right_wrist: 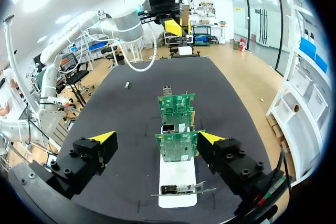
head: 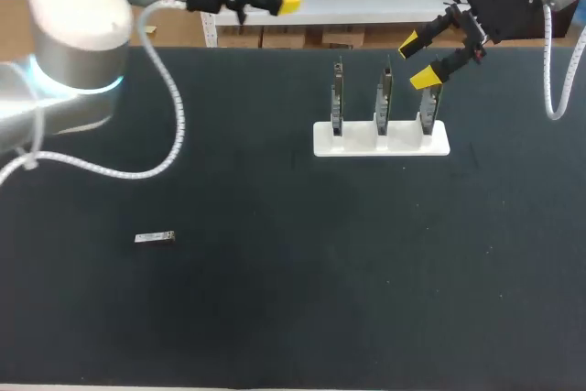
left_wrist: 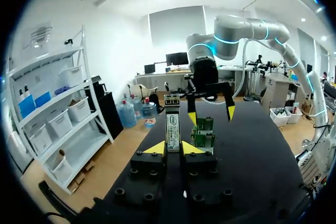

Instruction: Pick up the optical module with the left hand, and insert it into the network port with the right hand.

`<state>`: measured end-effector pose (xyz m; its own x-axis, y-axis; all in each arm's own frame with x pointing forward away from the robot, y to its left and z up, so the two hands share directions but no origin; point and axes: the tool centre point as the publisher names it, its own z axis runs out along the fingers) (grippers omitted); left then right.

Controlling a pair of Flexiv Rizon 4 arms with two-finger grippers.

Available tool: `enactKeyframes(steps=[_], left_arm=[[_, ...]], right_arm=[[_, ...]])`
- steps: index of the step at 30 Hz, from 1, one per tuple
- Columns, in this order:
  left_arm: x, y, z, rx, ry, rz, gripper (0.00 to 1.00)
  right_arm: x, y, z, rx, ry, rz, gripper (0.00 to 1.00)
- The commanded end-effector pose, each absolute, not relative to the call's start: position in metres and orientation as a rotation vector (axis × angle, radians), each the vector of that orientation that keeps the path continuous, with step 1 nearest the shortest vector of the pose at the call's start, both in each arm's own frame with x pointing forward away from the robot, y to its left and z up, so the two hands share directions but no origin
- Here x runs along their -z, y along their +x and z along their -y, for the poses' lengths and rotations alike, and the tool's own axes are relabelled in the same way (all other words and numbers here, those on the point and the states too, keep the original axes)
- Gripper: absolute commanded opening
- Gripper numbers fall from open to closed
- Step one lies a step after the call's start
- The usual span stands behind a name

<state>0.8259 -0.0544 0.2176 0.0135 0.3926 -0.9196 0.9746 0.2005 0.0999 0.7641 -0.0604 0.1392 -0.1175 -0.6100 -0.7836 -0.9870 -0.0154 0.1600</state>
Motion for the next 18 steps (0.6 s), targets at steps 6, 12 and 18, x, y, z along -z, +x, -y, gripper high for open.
enactKeyframes(steps=[6,12,18], left_arm=[[-0.208,0.824,0.118,0.877,1.356,-1.467,0.0],[-0.206,0.817,0.145,0.95,1.34,-1.42,0.0],[-0.202,0.808,0.166,0.998,1.373,-1.376,0.0]], right_arm=[[-0.139,0.765,0.06,-0.991,-1.66,-1.768,1.0],[-0.139,0.765,0.06,-0.991,-1.66,-1.768,1.0],[-0.139,0.765,0.06,-0.991,-1.66,-1.768,1.0]])
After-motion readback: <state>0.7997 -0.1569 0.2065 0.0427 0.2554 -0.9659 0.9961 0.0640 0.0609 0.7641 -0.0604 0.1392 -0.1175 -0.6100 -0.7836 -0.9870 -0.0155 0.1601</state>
